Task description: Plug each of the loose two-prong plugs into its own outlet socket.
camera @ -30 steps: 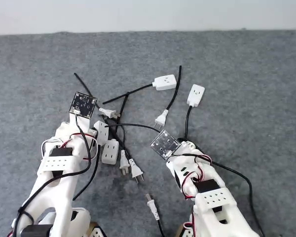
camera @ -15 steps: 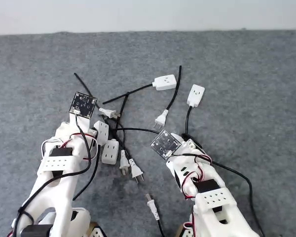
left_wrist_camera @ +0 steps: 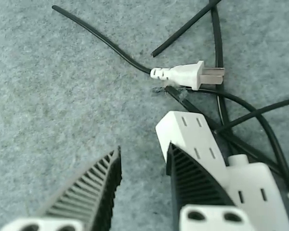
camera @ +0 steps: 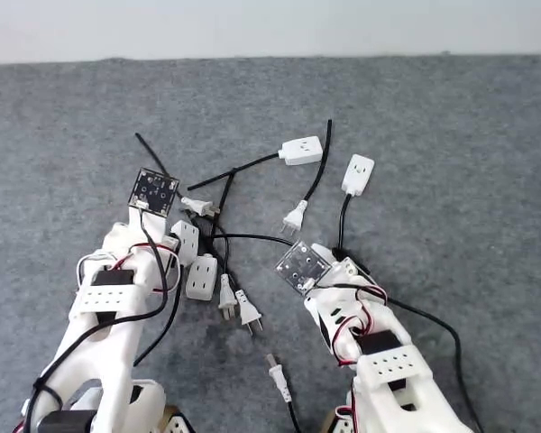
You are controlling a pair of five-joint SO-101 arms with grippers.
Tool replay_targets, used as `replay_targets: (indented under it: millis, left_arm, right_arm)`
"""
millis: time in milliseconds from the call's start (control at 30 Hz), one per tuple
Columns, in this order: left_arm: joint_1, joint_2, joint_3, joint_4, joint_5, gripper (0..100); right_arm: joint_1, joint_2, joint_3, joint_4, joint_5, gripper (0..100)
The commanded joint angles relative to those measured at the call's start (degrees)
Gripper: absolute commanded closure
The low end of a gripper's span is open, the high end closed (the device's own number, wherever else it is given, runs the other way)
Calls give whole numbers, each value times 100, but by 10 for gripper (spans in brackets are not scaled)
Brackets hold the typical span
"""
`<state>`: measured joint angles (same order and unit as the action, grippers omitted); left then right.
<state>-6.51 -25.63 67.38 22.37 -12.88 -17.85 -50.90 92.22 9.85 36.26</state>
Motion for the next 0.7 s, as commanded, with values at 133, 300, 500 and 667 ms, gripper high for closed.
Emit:
replay_targets:
  millis: [133,300,500,667]
  left_arm:
    - [44,-114,-40,-141,-79,843]
    - [70,-765,330,-167,-79,844]
    - [466,-2198,1446,-580,-554,844]
    - [536,-3341,2097,-624,-580,843]
  right_arm:
    - [22,-154,149,-119,-9,841]
    - [22,-154,149,-119,-18,840]
    - [-189,-154,141,-127,-9,840]
    - [-215,-154,149,-127,-9,840]
